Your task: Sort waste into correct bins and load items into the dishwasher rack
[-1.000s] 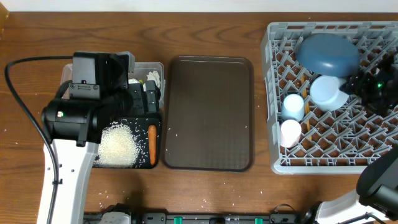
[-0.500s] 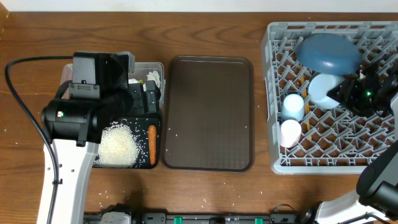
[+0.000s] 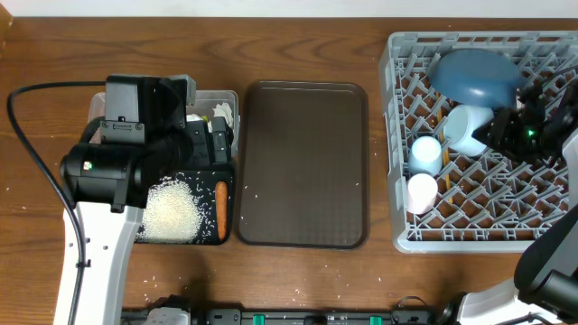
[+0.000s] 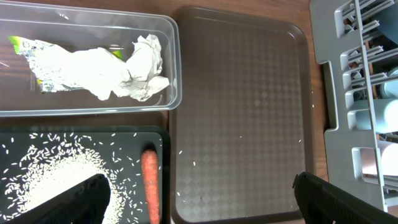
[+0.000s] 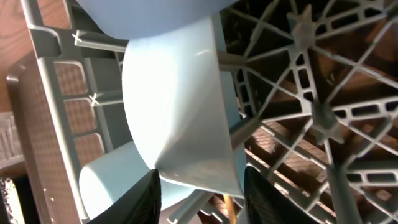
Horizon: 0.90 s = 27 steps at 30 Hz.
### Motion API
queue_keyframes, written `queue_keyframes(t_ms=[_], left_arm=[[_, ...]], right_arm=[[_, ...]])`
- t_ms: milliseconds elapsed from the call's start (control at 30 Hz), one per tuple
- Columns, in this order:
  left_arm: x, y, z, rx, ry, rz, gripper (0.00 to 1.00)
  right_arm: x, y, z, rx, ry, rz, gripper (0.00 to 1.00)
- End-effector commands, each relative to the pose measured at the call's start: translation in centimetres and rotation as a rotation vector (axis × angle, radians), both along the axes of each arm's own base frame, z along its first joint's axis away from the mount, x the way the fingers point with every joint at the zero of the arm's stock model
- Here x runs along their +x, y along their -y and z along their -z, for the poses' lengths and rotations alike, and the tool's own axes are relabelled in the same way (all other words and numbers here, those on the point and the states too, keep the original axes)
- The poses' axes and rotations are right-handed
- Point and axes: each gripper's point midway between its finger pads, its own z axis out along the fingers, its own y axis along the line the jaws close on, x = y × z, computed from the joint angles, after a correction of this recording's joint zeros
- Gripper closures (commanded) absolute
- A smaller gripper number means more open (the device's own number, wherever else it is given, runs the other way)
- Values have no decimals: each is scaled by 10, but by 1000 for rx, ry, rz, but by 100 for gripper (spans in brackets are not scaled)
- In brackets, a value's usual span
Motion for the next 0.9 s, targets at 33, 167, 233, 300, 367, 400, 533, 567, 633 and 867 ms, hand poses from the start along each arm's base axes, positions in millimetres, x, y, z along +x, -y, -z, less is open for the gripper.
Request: queue_keyframes(t_ms=[33, 167, 233, 300, 367, 400, 533, 567, 633, 867], left_arm=[[1, -3, 0, 7, 0, -12, 3], [1, -3, 0, 7, 0, -12, 4], [1, -3, 0, 7, 0, -12, 4], [1, -3, 0, 7, 0, -12, 3], [1, -3, 0, 7, 0, -12, 3], [1, -3, 0, 7, 0, -12, 4], [1, -3, 0, 7, 0, -12, 3], [1, -3, 0, 7, 0, -12, 3], [1, -3, 0, 7, 0, -12, 4], [1, -3, 0, 7, 0, -12, 4]], right_arm=[[1, -27, -20, 82, 50, -56, 61], [-3, -35, -30, 117, 65, -73, 64], [-7, -38, -33, 119, 59, -74, 65], [-11, -41, -36, 116, 59, -93, 67], [-15, -43, -37, 117, 53, -99, 68], [-17, -44, -38, 121, 46, -99, 68], [-25, -49, -41, 129, 26, -108, 67], [-25, -50, -43, 125, 33, -116, 66], [-23, -51, -45, 118, 48, -122, 64], [-15, -59, -73, 116, 197, -191, 54]])
